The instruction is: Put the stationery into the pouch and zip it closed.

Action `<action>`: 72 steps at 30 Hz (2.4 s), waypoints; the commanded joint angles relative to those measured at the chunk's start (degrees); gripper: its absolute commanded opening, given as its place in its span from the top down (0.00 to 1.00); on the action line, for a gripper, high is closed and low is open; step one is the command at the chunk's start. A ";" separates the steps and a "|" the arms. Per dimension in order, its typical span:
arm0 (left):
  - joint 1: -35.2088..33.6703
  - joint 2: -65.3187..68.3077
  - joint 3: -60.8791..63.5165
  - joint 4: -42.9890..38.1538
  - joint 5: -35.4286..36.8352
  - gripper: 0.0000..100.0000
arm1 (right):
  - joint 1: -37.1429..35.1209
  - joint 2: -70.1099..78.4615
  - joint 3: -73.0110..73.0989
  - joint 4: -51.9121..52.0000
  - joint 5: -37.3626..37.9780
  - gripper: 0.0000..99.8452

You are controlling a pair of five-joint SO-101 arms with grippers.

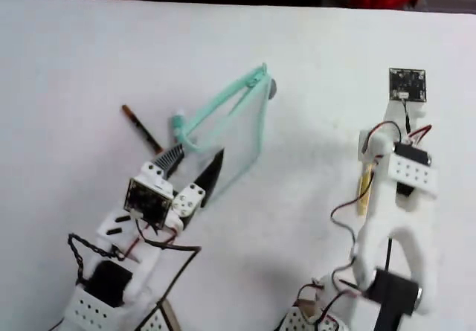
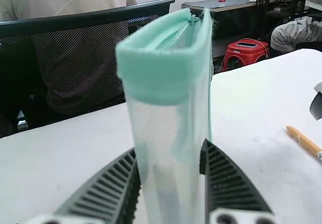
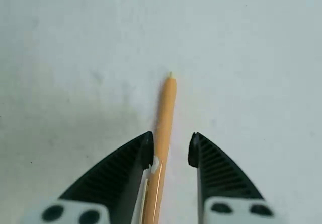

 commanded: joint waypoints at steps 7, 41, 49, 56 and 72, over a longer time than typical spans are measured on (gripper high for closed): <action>-0.04 -0.40 -0.35 -0.88 0.18 0.82 | 1.71 16.57 -13.98 -0.57 -2.02 0.88; -0.04 -0.40 -0.35 -0.97 0.09 0.82 | -1.19 30.64 -21.98 -0.57 -1.58 0.97; -0.04 -0.40 -0.35 -0.97 0.09 0.82 | -1.45 30.46 -21.98 -0.57 -1.58 0.98; -0.04 -0.40 -0.35 -0.97 0.09 0.82 | -1.36 30.64 -22.33 -0.57 -1.49 0.98; 0.04 -0.22 -0.26 -0.88 0.35 0.82 | -1.27 38.81 -31.82 6.29 2.11 0.94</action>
